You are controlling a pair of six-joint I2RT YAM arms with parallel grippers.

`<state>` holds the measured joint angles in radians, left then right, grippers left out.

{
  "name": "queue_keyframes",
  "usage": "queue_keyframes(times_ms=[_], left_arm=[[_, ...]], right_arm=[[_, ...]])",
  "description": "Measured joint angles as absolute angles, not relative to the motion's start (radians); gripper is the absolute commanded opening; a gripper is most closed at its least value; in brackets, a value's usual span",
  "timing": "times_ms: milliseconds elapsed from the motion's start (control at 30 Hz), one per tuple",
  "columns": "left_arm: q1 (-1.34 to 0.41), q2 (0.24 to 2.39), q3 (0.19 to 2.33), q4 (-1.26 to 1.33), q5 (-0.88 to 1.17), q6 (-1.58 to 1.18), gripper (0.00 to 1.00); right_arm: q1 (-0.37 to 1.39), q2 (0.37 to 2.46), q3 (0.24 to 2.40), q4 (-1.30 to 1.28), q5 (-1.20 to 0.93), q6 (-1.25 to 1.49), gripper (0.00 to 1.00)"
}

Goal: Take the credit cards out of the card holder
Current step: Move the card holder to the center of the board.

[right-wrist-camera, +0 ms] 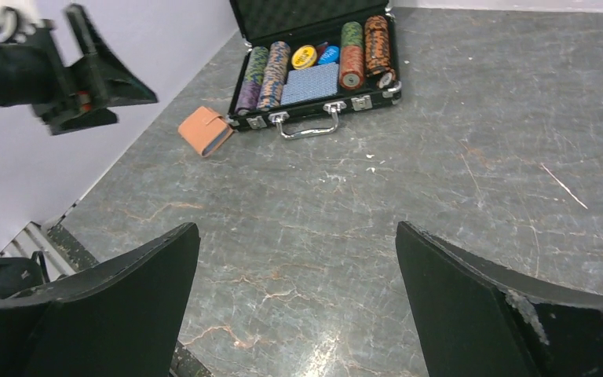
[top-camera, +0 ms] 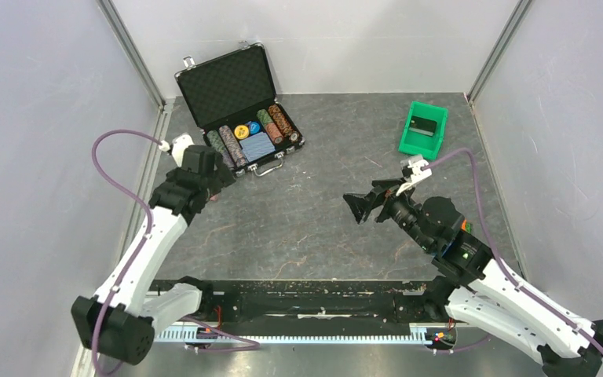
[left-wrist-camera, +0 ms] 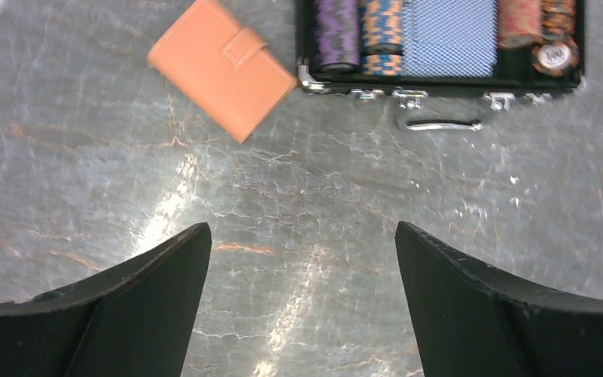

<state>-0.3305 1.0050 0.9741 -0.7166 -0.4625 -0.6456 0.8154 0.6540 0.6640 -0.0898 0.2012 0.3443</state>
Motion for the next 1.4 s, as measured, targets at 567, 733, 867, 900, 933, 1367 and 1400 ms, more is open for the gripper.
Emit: queue_keyframes(times_ms=[567, 733, 867, 900, 933, 1367, 1400], left_arm=[[0.118, 1.341, 0.926, -0.475, -0.287, -1.019, 0.78], [0.192, 1.513, 0.956, -0.364, -0.236, -1.027, 0.77], [0.233, 1.640, 1.006, -0.302, -0.200, -1.028, 0.75], [0.240, 1.671, 1.026, -0.293, -0.194, -1.028, 0.75], [0.246, 1.705, 1.052, -0.285, -0.186, -1.027, 0.75], [0.268, 1.925, 1.259, -0.295, -0.083, -0.957, 0.64], [0.268, 1.928, 1.265, -0.307, -0.067, -0.944, 0.63]], right_arm=[[0.815, 0.515, 0.613, -0.056, 0.079, 0.307, 0.99], [0.815, 0.505, 0.612, -0.046, 0.079, 0.307, 0.99], [0.815, 0.505, 0.612, -0.046, 0.078, 0.308, 0.99], [0.815, 0.506, 0.612, -0.046, 0.078, 0.308, 0.99], [0.815, 0.507, 0.612, -0.046, 0.078, 0.308, 0.99], [0.815, 0.546, 0.612, -0.034, 0.080, 0.307, 0.99], [0.815, 0.553, 0.612, -0.029, 0.079, 0.307, 0.99]])
